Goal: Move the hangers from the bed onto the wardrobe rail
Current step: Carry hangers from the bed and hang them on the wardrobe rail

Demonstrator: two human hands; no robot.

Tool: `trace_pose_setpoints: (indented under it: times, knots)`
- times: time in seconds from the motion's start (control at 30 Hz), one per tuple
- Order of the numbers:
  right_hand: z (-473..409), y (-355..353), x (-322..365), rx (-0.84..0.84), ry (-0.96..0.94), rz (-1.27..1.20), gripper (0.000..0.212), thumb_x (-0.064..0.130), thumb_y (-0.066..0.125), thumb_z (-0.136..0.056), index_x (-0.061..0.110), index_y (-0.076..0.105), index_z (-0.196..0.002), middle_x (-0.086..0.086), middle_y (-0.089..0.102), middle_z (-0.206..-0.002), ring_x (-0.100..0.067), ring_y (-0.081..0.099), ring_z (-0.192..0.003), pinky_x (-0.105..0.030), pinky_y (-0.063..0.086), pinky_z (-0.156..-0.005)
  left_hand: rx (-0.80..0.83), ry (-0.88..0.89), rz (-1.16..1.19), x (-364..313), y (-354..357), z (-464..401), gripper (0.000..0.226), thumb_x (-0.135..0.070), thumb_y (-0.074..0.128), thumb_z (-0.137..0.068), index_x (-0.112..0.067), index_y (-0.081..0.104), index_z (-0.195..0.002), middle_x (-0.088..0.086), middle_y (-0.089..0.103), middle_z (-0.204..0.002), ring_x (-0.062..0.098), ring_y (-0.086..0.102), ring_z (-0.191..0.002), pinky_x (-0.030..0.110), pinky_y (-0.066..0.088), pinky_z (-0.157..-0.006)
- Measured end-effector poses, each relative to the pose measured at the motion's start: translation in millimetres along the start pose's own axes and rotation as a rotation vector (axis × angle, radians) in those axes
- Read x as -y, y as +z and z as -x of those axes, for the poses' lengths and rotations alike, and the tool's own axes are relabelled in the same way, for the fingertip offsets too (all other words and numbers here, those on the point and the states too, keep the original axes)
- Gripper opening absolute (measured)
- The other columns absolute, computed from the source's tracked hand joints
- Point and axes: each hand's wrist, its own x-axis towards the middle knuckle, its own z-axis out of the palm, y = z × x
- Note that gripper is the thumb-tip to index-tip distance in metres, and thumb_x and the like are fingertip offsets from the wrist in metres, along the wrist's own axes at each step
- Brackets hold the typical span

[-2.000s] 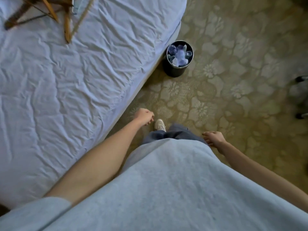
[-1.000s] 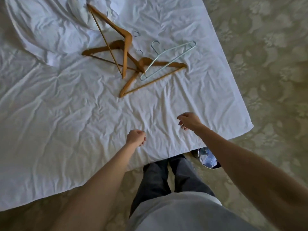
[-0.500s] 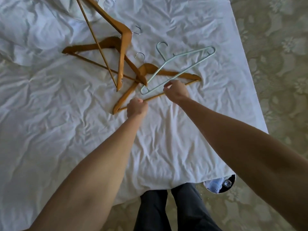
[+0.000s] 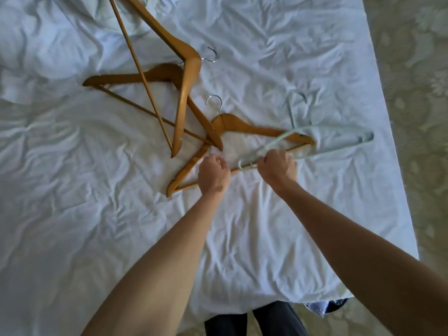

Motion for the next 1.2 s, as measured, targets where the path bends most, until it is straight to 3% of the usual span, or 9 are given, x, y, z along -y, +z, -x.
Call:
trace_pose_setpoints:
  times: [0.2,0.3,0.37,0.63,0.8,0.97,1.03,1.1,1.2]
  knots:
    - [-28.8,-28.3,-20.9,-0.112,0.272,-0.305,0.048,0.052,0.054,-0.086,0.012,0.078,-0.098,-0.015,0.072,-0.1,-0.038,0.066,-0.102,-0.04,0.051,-0.084,0.196,-0.253,0.275,-54.1,33.9,-17.2,0.048,-0.04,0.051,-0.098,0.0,0.075,-0.108,0.017,0.074,-0.112,0.034,0.065,-0.11,0.034,0.049,-0.093]
    - [-47.2,-27.5,-20.3,-0.026,0.415,-0.478,0.084,0.081,0.044,-0.069,0.009,0.078,-0.094,-0.011,0.076,-0.09,-0.031,0.069,-0.097,-0.04,0.054,-0.09,0.166,-0.525,0.516,-86.0,54.3,-43.1,0.086,-0.078,0.054,-0.068,0.0,0.073,-0.1,0.014,0.076,-0.1,0.035,0.072,-0.095,0.042,0.059,-0.088]
    - [-60.4,-17.1,-23.6,0.004,0.456,-0.583,0.09,0.086,0.05,-0.06,0.008,0.075,-0.098,-0.009,0.076,-0.09,-0.03,0.072,-0.092,-0.042,0.057,-0.088,0.133,-0.619,0.557,-93.6,73.1,-66.8,0.102,-0.089,0.049,-0.055,-0.002,0.072,-0.101,0.01,0.076,-0.098,0.03,0.074,-0.092,0.043,0.06,-0.087]
    - [-42.2,-7.3,-40.4,-0.026,0.361,-0.626,0.046,0.047,0.057,-0.081,0.006,0.078,-0.086,-0.011,0.074,-0.081,-0.03,0.07,-0.088,-0.034,0.055,-0.081,0.117,-0.623,0.555,-88.8,70.7,-48.5,0.061,-0.057,0.075,-0.068,-0.009,0.071,-0.106,0.007,0.076,-0.097,0.027,0.076,-0.087,0.041,0.062,-0.081]
    - [55.4,-45.1,-48.8,0.02,0.266,-0.531,0.031,0.033,0.056,-0.085,0.012,0.071,-0.066,0.003,0.064,-0.051,-0.021,0.068,-0.072,-0.03,0.053,-0.072,0.242,-0.631,0.572,-54.8,48.6,15.7,0.063,-0.043,0.071,-0.076,-0.002,0.062,-0.122,0.02,0.074,-0.11,0.035,0.071,-0.104,0.049,0.057,-0.09]
    - [160.9,-80.8,-58.6,0.019,0.177,-0.496,0.032,0.031,0.056,-0.086,0.007,0.063,-0.066,-0.007,0.064,-0.057,-0.023,0.062,-0.056,-0.031,0.046,-0.051,0.328,-0.662,0.562,-25.0,-13.0,118.3,0.057,-0.036,0.06,-0.087,0.001,0.055,-0.131,0.021,0.065,-0.127,0.037,0.063,-0.119,0.045,0.052,-0.099]
    - [195.3,-93.7,-57.9,0.0,0.127,-0.427,0.035,0.031,0.056,-0.088,0.005,0.061,-0.065,-0.004,0.059,-0.052,-0.016,0.055,-0.048,-0.026,0.033,-0.045,0.296,-0.678,0.605,-12.5,-35.9,149.5,0.051,-0.032,0.057,-0.09,0.002,0.058,-0.127,0.017,0.07,-0.112,0.032,0.071,-0.097,0.04,0.058,-0.08]
    - [224.9,-101.3,-58.4,0.003,0.068,-0.378,0.035,0.031,0.057,-0.088,0.008,0.058,-0.06,0.001,0.054,-0.05,-0.014,0.051,-0.046,-0.025,0.03,-0.045,0.278,-0.676,0.655,-2.2,-61.0,176.1,0.042,-0.027,0.059,-0.091,0.004,0.061,-0.12,0.008,0.064,-0.085,0.018,0.058,-0.062,0.025,0.047,-0.053]
    - [267.8,-107.7,-60.9,0.046,-0.031,-0.331,0.037,0.029,0.056,-0.087,0.008,0.052,-0.057,0.002,0.051,-0.05,-0.018,0.048,-0.048,-0.028,0.032,-0.046,0.266,-0.649,0.799,10.4,-98.0,209.0,0.025,-0.024,0.065,-0.094,-0.005,0.059,-0.109,0.002,0.055,-0.073,0.01,0.046,-0.051,0.017,0.042,-0.052]
